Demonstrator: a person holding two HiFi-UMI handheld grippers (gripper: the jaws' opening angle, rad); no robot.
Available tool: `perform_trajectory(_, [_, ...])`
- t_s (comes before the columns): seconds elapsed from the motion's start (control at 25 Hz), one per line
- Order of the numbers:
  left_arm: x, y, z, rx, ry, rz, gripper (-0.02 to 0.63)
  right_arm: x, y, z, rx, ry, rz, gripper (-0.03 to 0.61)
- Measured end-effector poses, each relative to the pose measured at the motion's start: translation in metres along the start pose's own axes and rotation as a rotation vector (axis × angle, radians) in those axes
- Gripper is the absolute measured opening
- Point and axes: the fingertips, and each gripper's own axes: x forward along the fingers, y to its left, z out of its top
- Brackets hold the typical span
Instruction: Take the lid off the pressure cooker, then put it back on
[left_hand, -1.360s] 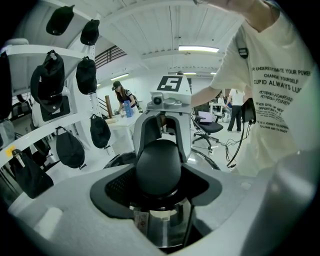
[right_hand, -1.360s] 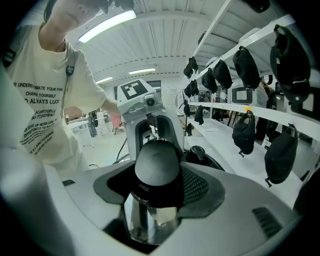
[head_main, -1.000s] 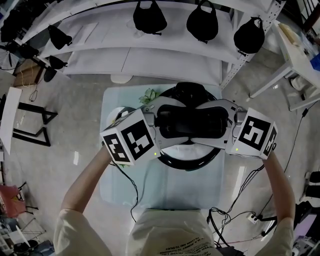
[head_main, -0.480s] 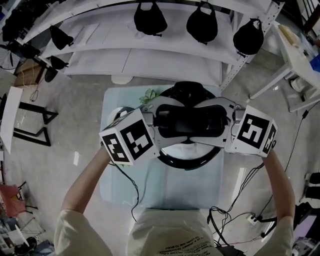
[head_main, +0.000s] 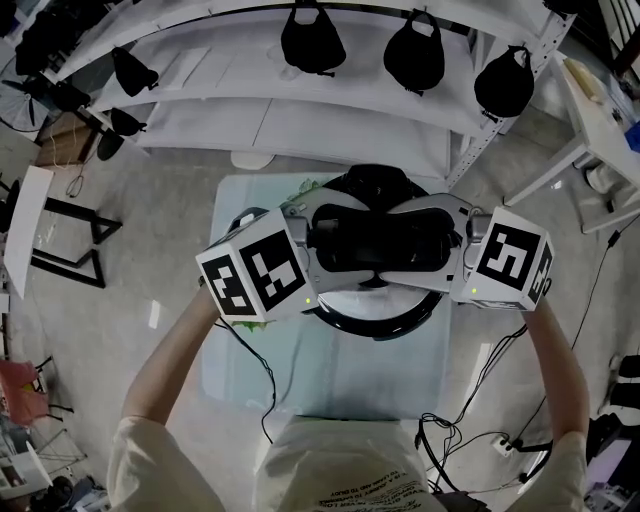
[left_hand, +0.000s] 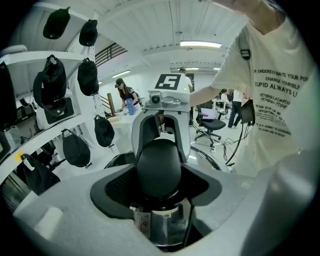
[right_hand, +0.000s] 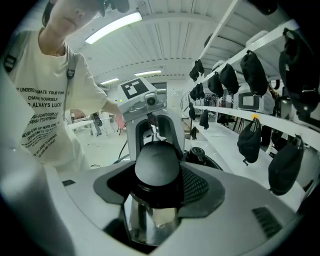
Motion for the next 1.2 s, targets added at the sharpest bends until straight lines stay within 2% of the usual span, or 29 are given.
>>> perform_trajectory(0.4, [-0.018,-0.015,0.013,0.011,0.006,0.025,0.288,-0.005,0.018,0.019,-0.027,-0.005,0.004,0.273])
perform_trajectory(1.2, [-0.062,-0.099,0.02,-0.011,0.046,0.124,0.288,0.005,0.109,0.047,-0.108,0.001,0.068,0.273])
